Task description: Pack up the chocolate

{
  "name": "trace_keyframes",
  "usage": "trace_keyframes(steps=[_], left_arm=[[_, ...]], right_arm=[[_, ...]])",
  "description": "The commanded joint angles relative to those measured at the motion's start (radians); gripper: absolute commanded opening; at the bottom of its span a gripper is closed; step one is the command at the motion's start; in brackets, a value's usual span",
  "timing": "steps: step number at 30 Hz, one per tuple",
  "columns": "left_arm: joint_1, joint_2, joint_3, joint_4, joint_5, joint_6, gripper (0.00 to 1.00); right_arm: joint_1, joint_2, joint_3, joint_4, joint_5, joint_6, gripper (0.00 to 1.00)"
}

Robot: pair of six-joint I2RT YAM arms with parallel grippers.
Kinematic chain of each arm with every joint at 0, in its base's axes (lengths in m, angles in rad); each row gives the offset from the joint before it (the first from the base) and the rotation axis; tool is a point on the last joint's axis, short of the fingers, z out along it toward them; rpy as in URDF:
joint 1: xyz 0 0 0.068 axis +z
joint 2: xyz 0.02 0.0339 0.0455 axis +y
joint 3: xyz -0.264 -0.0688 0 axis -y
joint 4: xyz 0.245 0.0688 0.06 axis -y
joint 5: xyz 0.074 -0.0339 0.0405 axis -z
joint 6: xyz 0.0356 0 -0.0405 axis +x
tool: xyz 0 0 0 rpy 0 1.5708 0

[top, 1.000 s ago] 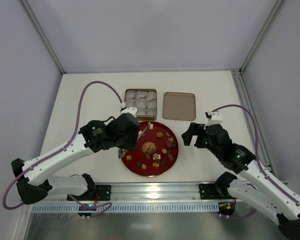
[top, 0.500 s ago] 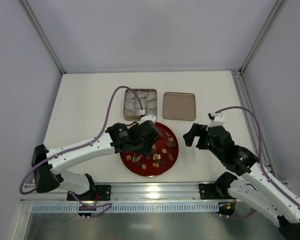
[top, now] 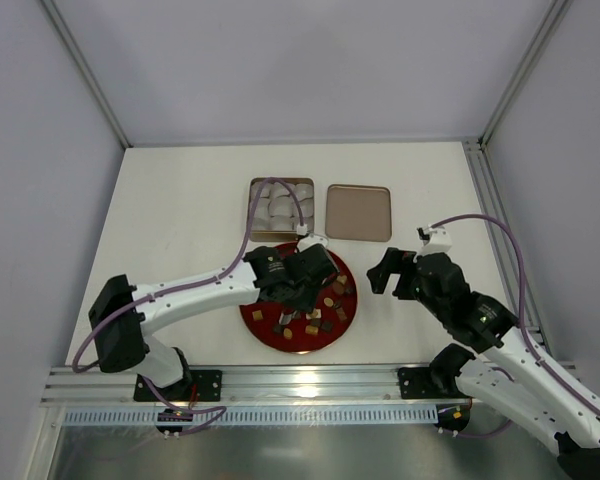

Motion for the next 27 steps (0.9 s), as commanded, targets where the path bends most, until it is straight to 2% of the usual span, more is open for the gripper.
trace_keyframes(steps=[1, 27], left_arm=[[-0.004, 0.016, 0.049, 0.047, -0.023, 0.017, 0.49], [-0.003, 0.101, 0.090, 0.047, -0.077, 0.032, 0.44]], right_arm=[[0.000, -0.024, -0.004, 0.009, 0.023, 0.014, 1.00], [0.002, -0.033, -0.027, 0.020, 0.020, 0.017, 1.00]])
